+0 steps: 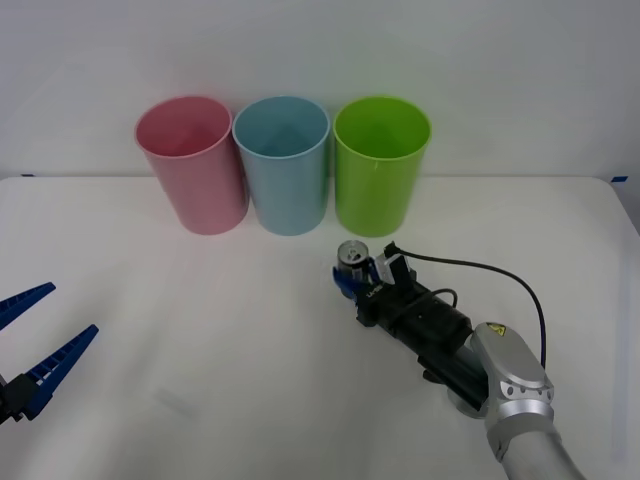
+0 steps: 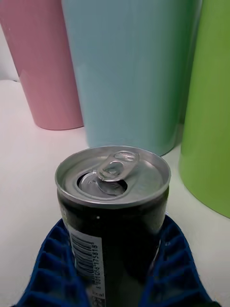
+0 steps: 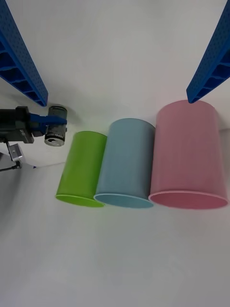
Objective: Grasp the object on the table and drop it into the matching bin: aluminum can to the light blue bin, PET bottle to the pink bin.
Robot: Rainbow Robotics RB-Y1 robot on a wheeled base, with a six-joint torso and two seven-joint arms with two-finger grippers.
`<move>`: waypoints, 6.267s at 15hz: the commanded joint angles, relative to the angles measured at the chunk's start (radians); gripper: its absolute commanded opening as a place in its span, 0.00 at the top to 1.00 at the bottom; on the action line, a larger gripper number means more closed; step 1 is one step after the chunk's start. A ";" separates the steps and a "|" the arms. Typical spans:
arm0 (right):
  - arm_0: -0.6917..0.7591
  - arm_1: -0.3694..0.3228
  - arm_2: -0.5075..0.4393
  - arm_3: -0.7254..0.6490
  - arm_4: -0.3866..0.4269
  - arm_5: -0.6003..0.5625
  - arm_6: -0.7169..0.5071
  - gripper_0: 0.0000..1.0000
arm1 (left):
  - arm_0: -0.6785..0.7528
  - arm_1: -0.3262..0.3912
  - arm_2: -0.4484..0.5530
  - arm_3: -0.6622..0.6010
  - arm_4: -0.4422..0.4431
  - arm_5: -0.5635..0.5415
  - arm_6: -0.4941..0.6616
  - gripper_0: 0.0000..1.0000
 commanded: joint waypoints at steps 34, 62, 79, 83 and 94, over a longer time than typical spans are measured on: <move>0.203 -0.219 0.104 -0.844 0.018 -0.020 -0.801 1.00 | 0.000 0.000 0.000 0.000 0.000 0.000 0.000 0.00; -0.537 0.019 -0.097 -0.066 0.539 0.223 -0.902 1.00 | 0.000 0.000 0.000 0.000 0.000 0.000 0.000 0.00; -0.567 0.019 0.074 -0.002 0.421 0.290 -0.896 1.00 | 0.000 0.000 0.000 0.000 0.000 0.000 0.000 0.00; -0.567 0.019 0.080 0.000 0.418 0.290 -0.893 1.00 | 0.000 0.000 0.000 0.000 0.000 0.000 0.000 0.00; -0.567 0.019 0.080 -0.002 0.409 0.290 -0.861 0.00 | 0.000 0.000 0.000 0.000 0.000 0.000 0.000 0.00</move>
